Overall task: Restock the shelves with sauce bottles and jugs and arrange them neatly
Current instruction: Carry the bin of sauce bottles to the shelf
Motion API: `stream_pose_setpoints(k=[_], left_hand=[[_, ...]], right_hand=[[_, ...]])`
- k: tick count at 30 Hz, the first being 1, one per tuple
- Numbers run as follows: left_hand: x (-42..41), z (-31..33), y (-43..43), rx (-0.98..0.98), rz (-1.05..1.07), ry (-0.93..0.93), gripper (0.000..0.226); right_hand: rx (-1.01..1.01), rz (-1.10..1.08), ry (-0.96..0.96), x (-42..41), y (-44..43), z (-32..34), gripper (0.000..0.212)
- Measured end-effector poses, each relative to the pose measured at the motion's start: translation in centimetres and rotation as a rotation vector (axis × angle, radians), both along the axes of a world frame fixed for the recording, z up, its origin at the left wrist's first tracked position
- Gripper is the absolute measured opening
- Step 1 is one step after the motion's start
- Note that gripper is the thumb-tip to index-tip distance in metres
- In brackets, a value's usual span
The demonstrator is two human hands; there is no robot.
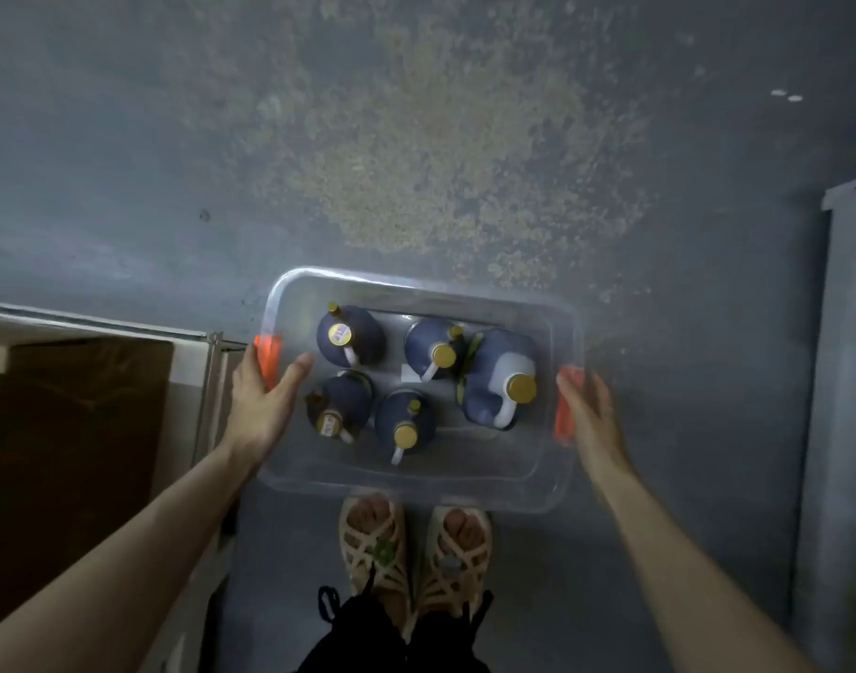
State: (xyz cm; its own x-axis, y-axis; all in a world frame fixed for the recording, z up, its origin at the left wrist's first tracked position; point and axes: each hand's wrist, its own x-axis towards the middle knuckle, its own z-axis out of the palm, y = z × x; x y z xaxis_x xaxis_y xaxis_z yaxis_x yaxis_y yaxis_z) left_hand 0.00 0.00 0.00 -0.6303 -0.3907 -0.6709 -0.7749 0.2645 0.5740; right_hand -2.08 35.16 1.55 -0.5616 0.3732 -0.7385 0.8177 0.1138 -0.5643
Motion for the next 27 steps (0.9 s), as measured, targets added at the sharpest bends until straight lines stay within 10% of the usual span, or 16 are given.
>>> stream_pose_setpoints(k=[13, 18, 27], left_hand=[[-0.8, -3.3, -0.5, -0.067, 0.073, 0.017, 0.088], [-0.2, -2.1, -1.3, -0.166, 0.04, -0.042, 0.098], [-0.7, -2.1, -0.4, -0.121, 0.06, -0.042, 0.035]], right_hand=[[0.066, -0.009, -0.069, -0.5, 1.2, -4.8, 0.064], [0.021, -0.039, -0.031, -0.3, 1.4, -3.0, 0.034], [0.103, 0.011, -0.064, -0.2, 0.5, -3.8, 0.029]])
